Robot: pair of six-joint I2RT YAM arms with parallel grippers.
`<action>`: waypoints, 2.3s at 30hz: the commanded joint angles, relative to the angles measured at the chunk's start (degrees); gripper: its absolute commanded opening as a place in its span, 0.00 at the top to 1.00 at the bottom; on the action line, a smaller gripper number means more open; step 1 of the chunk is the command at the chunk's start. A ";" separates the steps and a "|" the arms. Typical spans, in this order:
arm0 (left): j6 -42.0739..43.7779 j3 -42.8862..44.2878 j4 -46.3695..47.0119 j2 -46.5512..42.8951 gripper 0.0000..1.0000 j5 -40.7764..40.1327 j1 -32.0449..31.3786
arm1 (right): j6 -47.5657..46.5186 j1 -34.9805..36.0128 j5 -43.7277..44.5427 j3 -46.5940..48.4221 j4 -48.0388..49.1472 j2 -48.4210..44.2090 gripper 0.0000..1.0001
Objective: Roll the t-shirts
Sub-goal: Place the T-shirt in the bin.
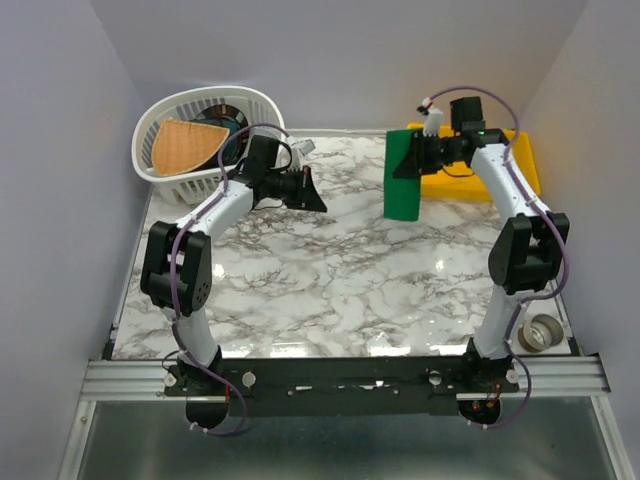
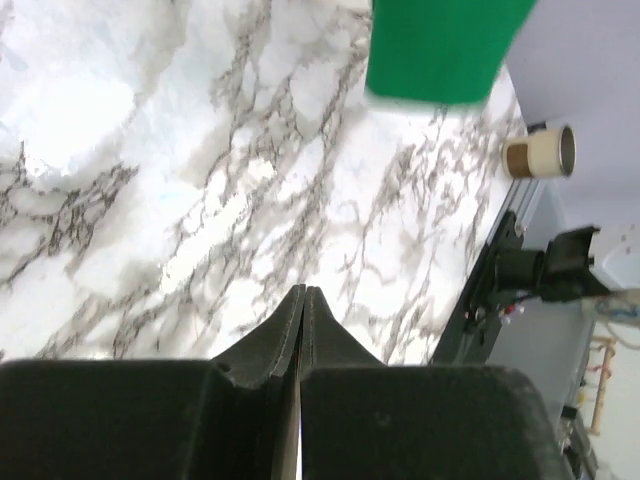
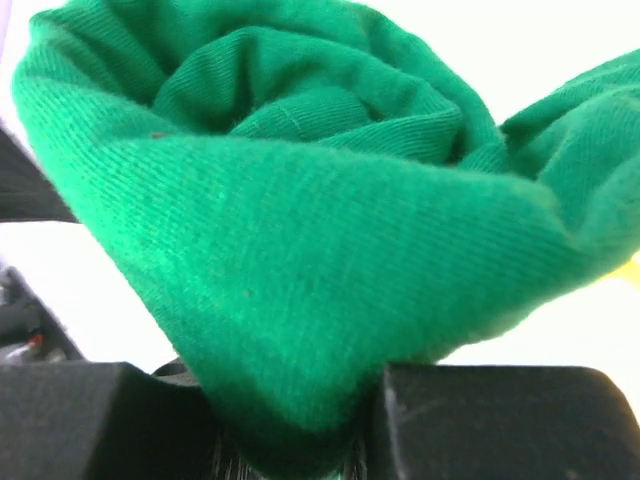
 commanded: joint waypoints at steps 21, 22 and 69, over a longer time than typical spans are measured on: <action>27.46 -4.86 -27.12 -6.58 0.88 -3.34 1.95 | -0.61 -16.76 -11.32 45.80 -3.43 31.42 0.99; 27.81 -4.86 -28.08 -5.62 0.88 -3.43 1.95 | 0.09 -16.94 -12.29 45.98 -2.55 33.16 1.00; 35.02 -5.04 -31.86 2.30 0.88 -5.98 1.07 | -4.03 -21.07 -18.45 36.55 -16.50 37.56 1.00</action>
